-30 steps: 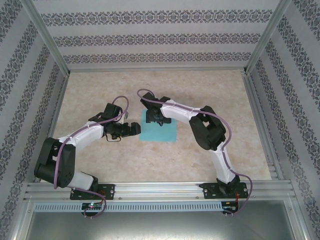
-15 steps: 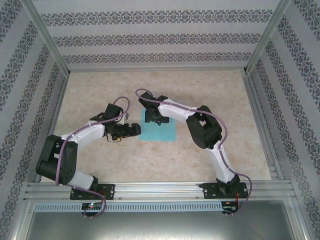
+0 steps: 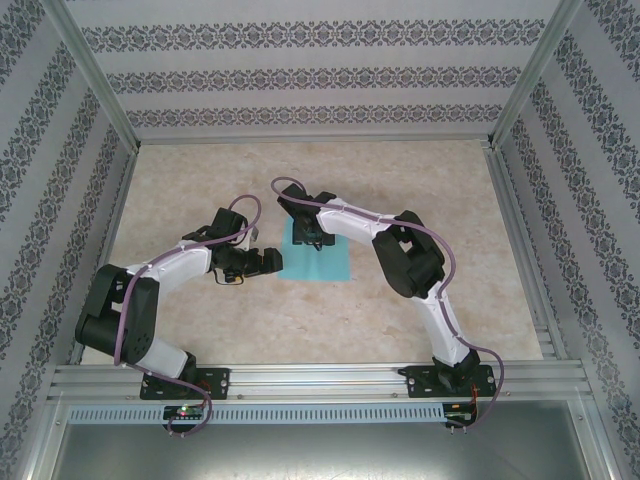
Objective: Fold a paper plane with a square sheet of paper (pick it up from the middle)
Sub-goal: Fold the square sheet of paper in half at the center of the table.
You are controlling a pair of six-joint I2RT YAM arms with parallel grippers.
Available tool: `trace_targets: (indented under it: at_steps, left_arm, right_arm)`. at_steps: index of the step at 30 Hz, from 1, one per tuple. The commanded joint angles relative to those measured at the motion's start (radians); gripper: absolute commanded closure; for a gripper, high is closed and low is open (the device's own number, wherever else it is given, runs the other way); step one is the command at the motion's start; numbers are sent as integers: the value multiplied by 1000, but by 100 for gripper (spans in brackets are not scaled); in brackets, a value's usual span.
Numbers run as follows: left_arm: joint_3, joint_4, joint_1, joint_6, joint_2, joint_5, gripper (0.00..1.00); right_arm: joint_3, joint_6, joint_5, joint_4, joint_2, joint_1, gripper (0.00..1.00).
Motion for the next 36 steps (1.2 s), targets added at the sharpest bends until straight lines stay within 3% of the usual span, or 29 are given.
trace_targets:
  at_steps: [1,15,18,26,36]
  left_arm:
    - [29,21,13,19,6,16,0]
    - [29,-17,14,-8,-66,1,0]
    - [34,-47,18,-24,-114,-24,0]
    - [47,-141,90,-45,-282,-20,0]
    - [90,-141,137,-108,-393,148,0]
  right_arm:
    - [-44,0,-1,4,-9,2,42]
    - [-77,-22,-37,80,-122,17,75]
    - [-89,-20,-82,112,-160,21,76]
    - [-157,17,-303,283,-289,25,81]
    - [-430,132,-624,663,-435,-25,81]
